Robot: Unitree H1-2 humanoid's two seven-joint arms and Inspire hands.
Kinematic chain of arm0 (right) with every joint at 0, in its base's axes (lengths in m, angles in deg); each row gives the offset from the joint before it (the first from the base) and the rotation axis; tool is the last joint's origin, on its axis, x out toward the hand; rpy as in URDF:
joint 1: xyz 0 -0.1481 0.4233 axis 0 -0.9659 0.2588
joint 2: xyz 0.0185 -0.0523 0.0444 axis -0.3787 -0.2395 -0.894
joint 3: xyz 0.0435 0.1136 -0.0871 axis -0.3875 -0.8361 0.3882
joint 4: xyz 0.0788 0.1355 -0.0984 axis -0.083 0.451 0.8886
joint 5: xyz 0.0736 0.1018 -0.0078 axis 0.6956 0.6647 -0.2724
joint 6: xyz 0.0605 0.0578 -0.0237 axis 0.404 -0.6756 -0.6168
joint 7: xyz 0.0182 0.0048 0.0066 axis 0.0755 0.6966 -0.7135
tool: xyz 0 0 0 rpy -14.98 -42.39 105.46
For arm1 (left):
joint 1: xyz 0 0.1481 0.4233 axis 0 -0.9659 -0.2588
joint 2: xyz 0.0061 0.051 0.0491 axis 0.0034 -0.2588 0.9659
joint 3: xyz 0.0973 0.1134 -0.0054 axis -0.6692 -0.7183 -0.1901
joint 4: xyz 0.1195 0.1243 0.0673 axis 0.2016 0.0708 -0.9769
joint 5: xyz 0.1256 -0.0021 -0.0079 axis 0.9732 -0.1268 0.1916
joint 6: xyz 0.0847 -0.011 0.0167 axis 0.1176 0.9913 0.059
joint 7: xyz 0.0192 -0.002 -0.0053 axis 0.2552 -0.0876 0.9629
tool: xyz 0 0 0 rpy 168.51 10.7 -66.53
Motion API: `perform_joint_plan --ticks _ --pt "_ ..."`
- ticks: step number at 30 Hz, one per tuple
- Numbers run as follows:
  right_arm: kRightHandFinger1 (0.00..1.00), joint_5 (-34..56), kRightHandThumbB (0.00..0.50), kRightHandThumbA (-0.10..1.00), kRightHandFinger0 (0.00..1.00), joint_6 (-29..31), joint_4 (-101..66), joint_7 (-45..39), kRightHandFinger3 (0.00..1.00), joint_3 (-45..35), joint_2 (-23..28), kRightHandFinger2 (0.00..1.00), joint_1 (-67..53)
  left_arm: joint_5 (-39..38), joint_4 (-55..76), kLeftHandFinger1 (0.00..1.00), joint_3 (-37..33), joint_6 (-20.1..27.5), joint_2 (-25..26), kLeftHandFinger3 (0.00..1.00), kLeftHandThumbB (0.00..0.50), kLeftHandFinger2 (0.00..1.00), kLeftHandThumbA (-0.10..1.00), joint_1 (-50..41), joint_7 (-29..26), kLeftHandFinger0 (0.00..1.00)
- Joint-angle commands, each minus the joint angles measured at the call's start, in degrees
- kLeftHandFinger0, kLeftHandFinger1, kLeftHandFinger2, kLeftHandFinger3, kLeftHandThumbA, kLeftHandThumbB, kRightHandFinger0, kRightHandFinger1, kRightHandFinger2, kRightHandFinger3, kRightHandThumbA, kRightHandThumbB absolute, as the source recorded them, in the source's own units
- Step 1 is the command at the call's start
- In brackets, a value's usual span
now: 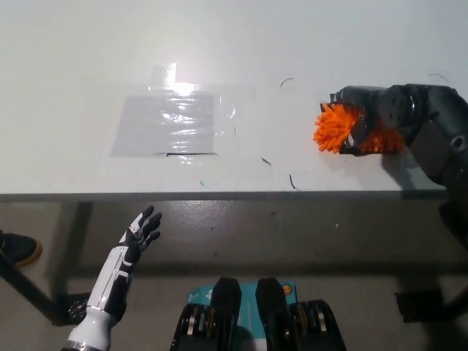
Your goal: The robot uses it right hand to pick up an extended orange duster kept in the middle of the desk and presses its handle against the desk to collapse it
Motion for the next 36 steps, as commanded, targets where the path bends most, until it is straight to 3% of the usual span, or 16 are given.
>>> perform_joint_plan --ticks 1,4,7,13,16,19,25,26,32,34,36 --pt "0.58 -0.6 0.133 -0.1 0.12 16.3 1.2 35.8 0.99 -4.7 -2.0 0.89 0.4 -0.3 2.1 1.0 -0.2 2.1 1.1 1.0 0.114 1.0 1.0 1.4 1.2 1.0" --pt "0.54 -0.8 0.133 -0.1 0.13 17.0 1.5 36.9 0.89 -4.7 -1.7 0.87 0.6 0.4 2.6 1.0 -0.3 1.9 1.1 1.0 0.11 1.0 1.0 1.4 1.0 1.0" --pt "0.46 -0.7 0.158 -0.1 0.08 17.7 2.0 37.4 0.82 -4.8 -1.3 0.76 0.7 -0.2 2.7 1.0 -0.2 1.6 1.3 1.0 0.111 1.0 1.0 1.6 1.2 1.0" --pt "0.49 0.3 0.158 -0.1 0.09 17.8 2.6 37.0 0.83 -5.7 -0.6 0.81 1.1 -0.6 2.7 1.0 -0.1 1.2 1.3 1.0 0.102 1.0 1.0 2.0 1.3 1.0" --pt "0.47 0.2 0.169 -0.1 0.07 18.1 3.2 38.0 0.8 -5.8 0.0 0.8 1.3 -1.2 2.5 1.0 0.0 1.3 1.4 1.0 0.096 1.0 1.0 2.3 1.6 1.0" --pt "0.45 0.9 0.148 -0.1 0.01 18.7 3.6 38.0 0.82 -6.4 0.5 0.85 1.4 -1.1 2.8 1.0 0.0 0.8 1.5 1.0 0.097 1.0 1.0 2.3 1.5 1.0" --pt "0.47 0.6 0.134 -0.1 0.0 19.8 4.5 38.6 0.84 -7.0 0.6 0.89 1.6 -1.2 2.8 1.0 0.0 0.9 1.6 1.0 0.093 1.0 1.0 2.3 1.6 1.0" --pt "0.47 1.4 0.12 -0.1 0.0 20.8 4.4 38.2 0.92 -7.9 1.7 0.92 1.5 -1.1 2.3 1.0 0.1 1.4 1.4 1.0 0.087 1.0 1.0 2.4 1.4 1.0" --pt "0.49 1.2 0.127 -0.1 0.0 21.0 4.3 37.7 0.97 -9.5 2.3 0.9 2.1 -1.4 2.4 1.0 0.2 1.5 1.3 1.0 0.073 1.0 1.0 2.3 1.6 1.0" --pt "0.53 5.0 0.14 -0.1 0.02 16.6 -4.5 29.3 1.0 -13.6 5.5 0.9 4.5 -1.5 2.5 1.0 0.5 1.3 1.5 1.0 0.082 1.0 1.0 2.4 1.5 1.0" --pt "0.54 4.5 0.14 -0.1 0.02 16.1 -5.6 28.7 1.0 -14.5 5.5 0.9 4.1 -1.5 2.5 1.0 0.5 1.3 1.5 1.0 0.082 1.0 1.0 2.4 1.5 1.0"
